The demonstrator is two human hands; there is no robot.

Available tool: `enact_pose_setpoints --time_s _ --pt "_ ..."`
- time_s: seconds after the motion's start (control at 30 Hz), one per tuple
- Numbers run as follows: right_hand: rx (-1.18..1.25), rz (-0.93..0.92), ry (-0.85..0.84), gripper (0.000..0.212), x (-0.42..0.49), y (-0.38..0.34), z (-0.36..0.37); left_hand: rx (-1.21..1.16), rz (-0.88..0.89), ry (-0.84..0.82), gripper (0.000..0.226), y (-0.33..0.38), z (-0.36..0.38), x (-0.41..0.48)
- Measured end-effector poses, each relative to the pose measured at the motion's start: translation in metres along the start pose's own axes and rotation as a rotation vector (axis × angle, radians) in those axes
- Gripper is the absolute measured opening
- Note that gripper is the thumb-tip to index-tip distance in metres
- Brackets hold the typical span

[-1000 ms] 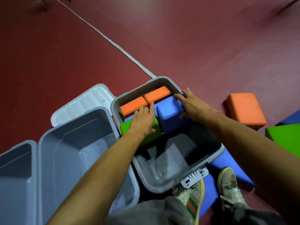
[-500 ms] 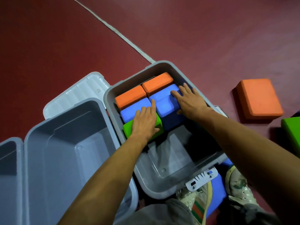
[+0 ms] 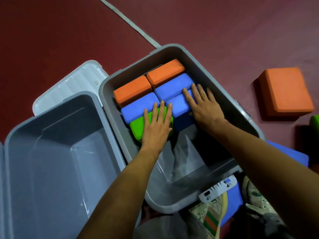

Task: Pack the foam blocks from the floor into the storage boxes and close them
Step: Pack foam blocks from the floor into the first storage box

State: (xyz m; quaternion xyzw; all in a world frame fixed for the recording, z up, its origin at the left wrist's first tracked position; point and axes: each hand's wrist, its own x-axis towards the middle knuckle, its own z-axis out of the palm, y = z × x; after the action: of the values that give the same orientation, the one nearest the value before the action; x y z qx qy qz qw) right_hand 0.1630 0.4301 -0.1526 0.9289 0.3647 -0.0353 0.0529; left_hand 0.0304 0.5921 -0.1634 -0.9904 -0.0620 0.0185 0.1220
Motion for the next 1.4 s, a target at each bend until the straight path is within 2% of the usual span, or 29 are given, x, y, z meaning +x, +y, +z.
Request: enact_pose_setpoints --time_s 0.2,0.33,0.43,0.53,0.7,0.83,0.97,1.1,1.2,1.4 --pt "0.052 0.070 -0.023 0.076 0.004 -0.011 0.000 -0.078 0.027 -0.070 0.103 -0.011 -0.002 0.002" --pt "0.017 0.122 -0.148 0.068 -0.002 -0.027 -0.019 -0.163 0.027 -0.268 0.118 -0.012 -0.016 0.005" --pt "-0.032 0.034 -0.217 0.065 -0.018 -0.028 -0.037 -0.224 -0.026 -0.365 0.114 -0.007 -0.038 0.008" --pt "-0.063 0.010 -0.265 0.071 -0.045 -0.019 -0.059 -0.217 0.013 -0.294 0.107 0.009 -0.068 0.009" --pt "-0.070 0.102 -0.284 0.087 -0.083 0.012 -0.098 -0.449 0.176 -0.430 0.111 0.054 -0.118 0.030" --pt "-0.046 0.195 -0.287 0.088 -0.122 0.047 -0.140 -0.418 0.258 -0.400 0.106 0.084 -0.182 0.033" --pt "-0.063 0.263 -0.304 0.078 -0.167 0.077 -0.186 -0.392 0.328 -0.400 0.110 0.105 -0.235 0.028" --pt "-0.060 0.359 -0.274 0.085 -0.210 0.092 -0.224 -0.349 0.374 -0.341 0.101 0.137 -0.303 0.006" --pt "-0.074 0.393 -0.235 0.091 -0.245 0.099 -0.256 -0.300 0.394 -0.311 0.102 0.154 -0.347 -0.011" --pt "0.041 0.528 -0.190 0.076 -0.324 0.119 -0.294 -0.200 0.483 -0.295 0.099 0.183 -0.419 -0.046"
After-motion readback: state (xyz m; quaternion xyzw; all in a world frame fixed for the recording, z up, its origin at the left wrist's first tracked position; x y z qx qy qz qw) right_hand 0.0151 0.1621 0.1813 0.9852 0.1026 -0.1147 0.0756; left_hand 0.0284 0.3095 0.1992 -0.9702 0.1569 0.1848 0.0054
